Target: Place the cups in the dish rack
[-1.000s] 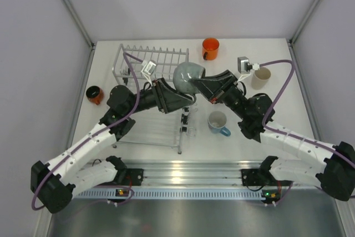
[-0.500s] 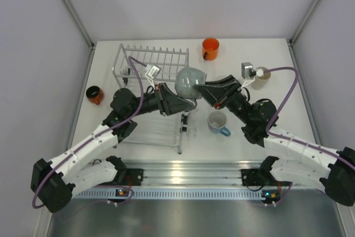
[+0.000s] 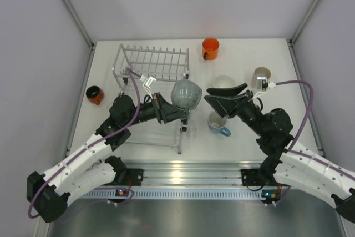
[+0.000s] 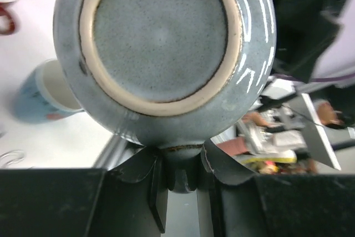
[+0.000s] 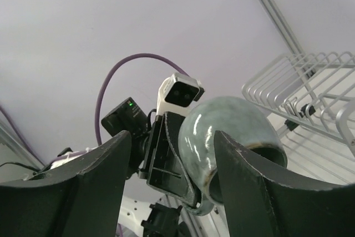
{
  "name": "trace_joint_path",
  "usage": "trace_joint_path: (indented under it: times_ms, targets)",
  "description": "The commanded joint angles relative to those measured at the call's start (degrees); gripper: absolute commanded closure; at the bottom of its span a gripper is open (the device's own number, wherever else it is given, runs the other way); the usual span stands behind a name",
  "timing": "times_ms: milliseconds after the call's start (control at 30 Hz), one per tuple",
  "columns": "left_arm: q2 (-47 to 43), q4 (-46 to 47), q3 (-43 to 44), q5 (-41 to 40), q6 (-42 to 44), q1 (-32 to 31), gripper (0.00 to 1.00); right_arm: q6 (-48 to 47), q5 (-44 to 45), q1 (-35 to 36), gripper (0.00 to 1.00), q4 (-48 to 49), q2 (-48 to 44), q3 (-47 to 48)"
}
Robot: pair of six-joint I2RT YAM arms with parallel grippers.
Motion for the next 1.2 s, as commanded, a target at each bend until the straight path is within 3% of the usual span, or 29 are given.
trace_joint_path:
  times_ms: [0, 33, 100, 133, 233, 667, 900, 1167]
  targets:
    - [-4.53, -8.80, 3.53, -10.73, 11.07, 0.01, 1.00, -2.67, 2.05, 0.68, 0.38, -3.59, -2.83, -0.59]
    - [-6.11, -17.28, 4.24, -13.84, 12.76, 0.01, 1.00, -2.85, 2.22, 0.60, 0.37, -4.48, -3.45, -1.03]
    - [-7.52, -25.41, 6.17, -21.48, 16.88, 0.01, 1.00, -3.99, 3.36, 0.60, 0.37, -8.24, -5.64, -0.77]
    - [-7.71, -32.41, 7.05, -29.43, 17.95, 0.01, 1.00, -5.12, 4.06, 0.60, 0.37, -9.83, -6.44, -0.51]
    - [-5.87, -42.29, 10.22, -41.16, 21.56, 0.01, 1.00, -6.89, 7.21, 0.68, 0.37, -14.92, -9.34, 0.46]
    - [-0.33, -47.42, 9.52, -63.16, 22.89, 0.09, 1.00, -12.96, 12.41, 0.68, 0.38, -25.65, -14.09, 4.15]
    - [5.21, -47.16, 9.52, -66.08, 22.27, 0.79, 1.00, -14.71, 16.54, 0.60, 0.38, -30.93, -18.13, 4.94]
    - [10.48, -39.97, 8.46, -62.57, 23.67, 5.35, 1.00, -15.68, 18.13, 0.60, 0.38, -34.54, -22.44, 4.94]
